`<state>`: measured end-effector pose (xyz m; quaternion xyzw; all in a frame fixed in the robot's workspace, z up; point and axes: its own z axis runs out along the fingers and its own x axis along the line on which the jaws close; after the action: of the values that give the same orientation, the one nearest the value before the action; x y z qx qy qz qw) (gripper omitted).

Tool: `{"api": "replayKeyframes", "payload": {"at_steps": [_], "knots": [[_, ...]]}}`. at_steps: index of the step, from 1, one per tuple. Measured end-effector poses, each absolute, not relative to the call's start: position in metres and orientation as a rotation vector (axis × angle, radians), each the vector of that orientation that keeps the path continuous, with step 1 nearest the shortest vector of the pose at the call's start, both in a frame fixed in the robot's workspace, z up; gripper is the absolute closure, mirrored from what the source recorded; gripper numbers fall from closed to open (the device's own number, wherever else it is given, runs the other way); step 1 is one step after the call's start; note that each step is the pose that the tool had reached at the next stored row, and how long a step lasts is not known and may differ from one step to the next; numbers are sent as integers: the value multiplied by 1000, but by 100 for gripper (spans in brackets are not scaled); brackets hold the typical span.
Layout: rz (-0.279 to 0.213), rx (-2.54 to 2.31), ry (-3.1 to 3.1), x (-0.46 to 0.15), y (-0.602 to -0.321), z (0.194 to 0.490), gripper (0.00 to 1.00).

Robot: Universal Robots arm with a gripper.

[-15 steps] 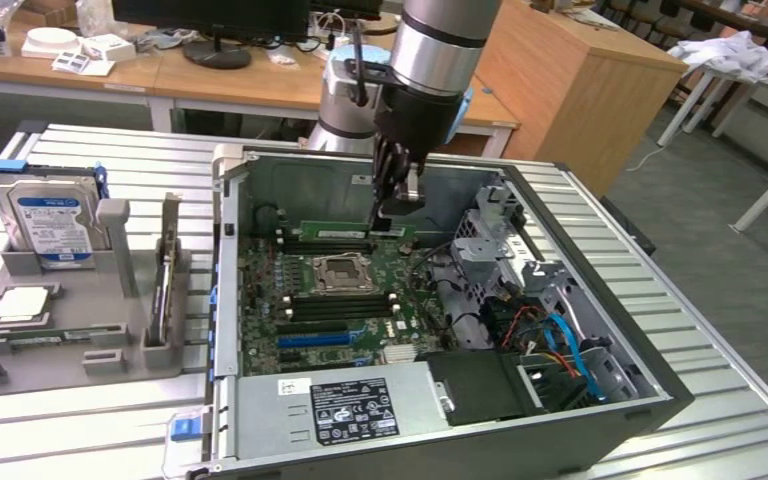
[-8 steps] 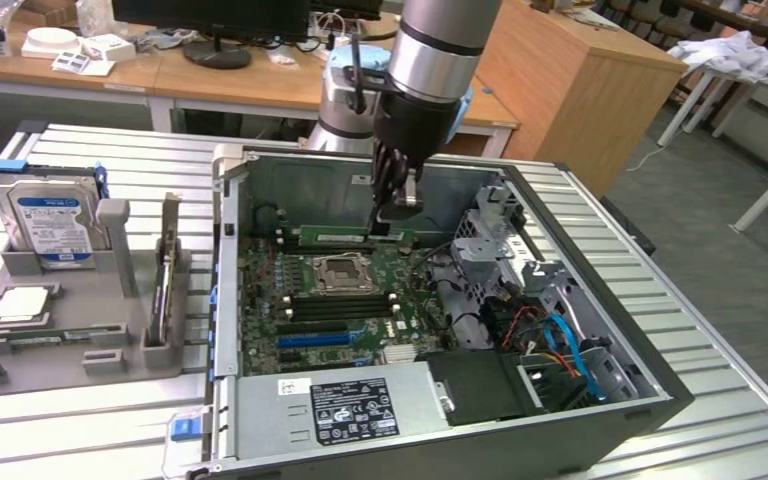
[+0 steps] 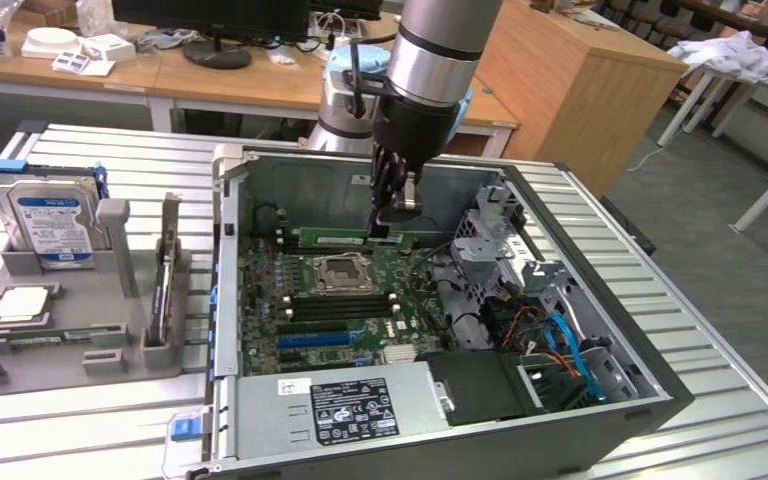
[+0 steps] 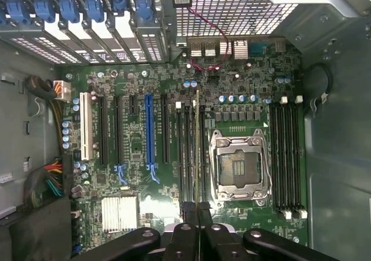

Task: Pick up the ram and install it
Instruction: 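Pick up the ram and move it above insertion slot, then insert the ram into the slot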

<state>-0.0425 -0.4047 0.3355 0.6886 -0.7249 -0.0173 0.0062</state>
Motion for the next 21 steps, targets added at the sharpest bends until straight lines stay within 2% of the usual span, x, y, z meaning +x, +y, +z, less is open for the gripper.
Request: {"api": "replayKeyframes", "payload": {"at_steps": [21], "knots": [[-54, 2155, -2268, -42, -407, 333, 88]]}}
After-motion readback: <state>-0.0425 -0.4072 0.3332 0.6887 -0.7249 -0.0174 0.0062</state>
